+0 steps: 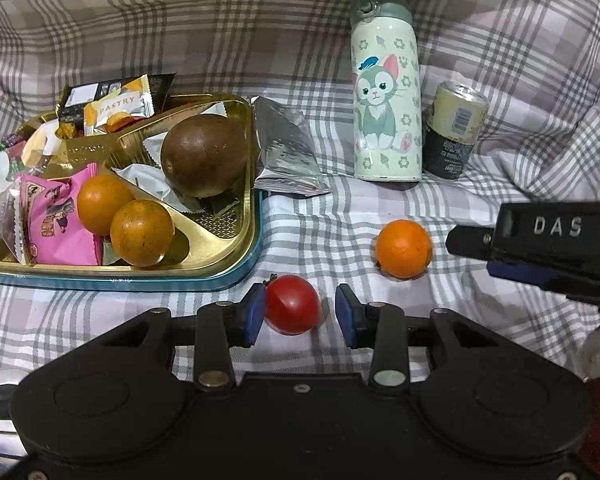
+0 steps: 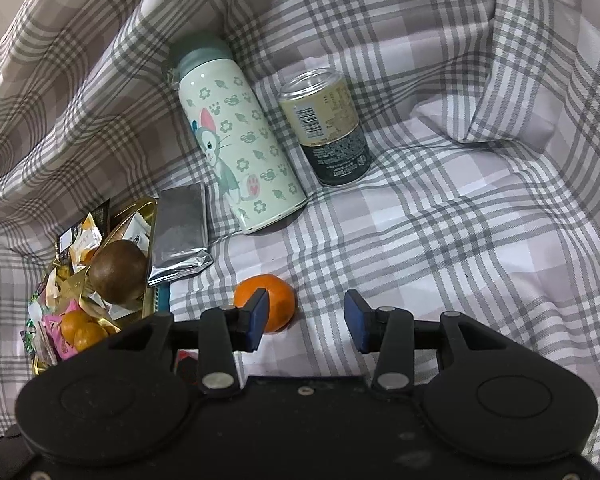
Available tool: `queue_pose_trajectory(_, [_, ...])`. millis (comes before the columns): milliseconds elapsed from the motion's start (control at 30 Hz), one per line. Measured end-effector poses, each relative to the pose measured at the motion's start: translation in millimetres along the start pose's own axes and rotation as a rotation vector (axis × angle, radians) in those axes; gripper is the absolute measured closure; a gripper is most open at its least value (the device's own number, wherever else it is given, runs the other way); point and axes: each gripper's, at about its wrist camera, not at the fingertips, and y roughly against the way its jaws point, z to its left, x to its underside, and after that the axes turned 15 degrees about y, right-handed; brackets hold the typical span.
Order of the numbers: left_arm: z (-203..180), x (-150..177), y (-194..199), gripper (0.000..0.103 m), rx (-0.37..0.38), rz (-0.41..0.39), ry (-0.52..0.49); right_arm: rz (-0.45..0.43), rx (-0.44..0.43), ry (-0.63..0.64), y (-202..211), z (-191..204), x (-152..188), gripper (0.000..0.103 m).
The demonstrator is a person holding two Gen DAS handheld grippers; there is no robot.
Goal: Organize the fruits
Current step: 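Reach the left tool to a red tomato while the right tool reaches a mandarin, then close the left tool on the red tomato while the right tool grasps the mandarin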
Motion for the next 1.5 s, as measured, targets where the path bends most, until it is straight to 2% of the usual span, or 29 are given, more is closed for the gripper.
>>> queue_pose_trajectory(33, [1,1,0,0.059,-0.002,-0.006,0.000,-0.001,-0.004,0.003,-1,1,0,0.058])
queue_pose_trajectory(67, [3,2,0,0.066,0.000,-0.014,0.004,-0.001,-0.009,0.007,-1,2,0,0.058])
queue_pose_trajectory(233, [18,6,7,0.068,0.047,0.002,0.030,-0.007,-0.034,0.014,-5,5,-1,0.058])
queue_pose_trajectory(300, [23,8,12,0.074,0.054,0.003,0.029,-0.011,-0.041,0.015,-6,6,-1,0.058])
queue_pose_trajectory(333, [25,9,15,0.081,0.057,-0.004,0.024,-0.013,-0.041,0.017,-7,7,-1,0.058])
queue_pose_trajectory(367, [27,10,18,0.082,0.061,-0.012,0.017,-0.016,-0.042,0.019,-8,8,-1,0.058])
queue_pose_trajectory(700, [34,14,26,0.080,0.124,-0.040,-0.001,-0.061,-0.027,0.073,-15,22,5,0.058])
queue_pose_trajectory(867, [40,16,26,0.077,0.147,-0.034,0.013,-0.106,0.012,0.127,-20,33,10,0.058])
queue_pose_trajectory(1033, [41,19,27,0.077,0.140,-0.047,-0.001,-0.104,0.029,0.162,-28,35,12,0.057])
queue_pose_trajectory(1233, [43,19,31,0.074,0.136,-0.075,-0.008,-0.095,-0.010,0.140,-35,32,10,0.054])
queue_pose_trajectory(1500, [46,18,26,0.074,0.137,-0.064,0.008,-0.098,-0.001,0.193,-42,46,15,0.052])
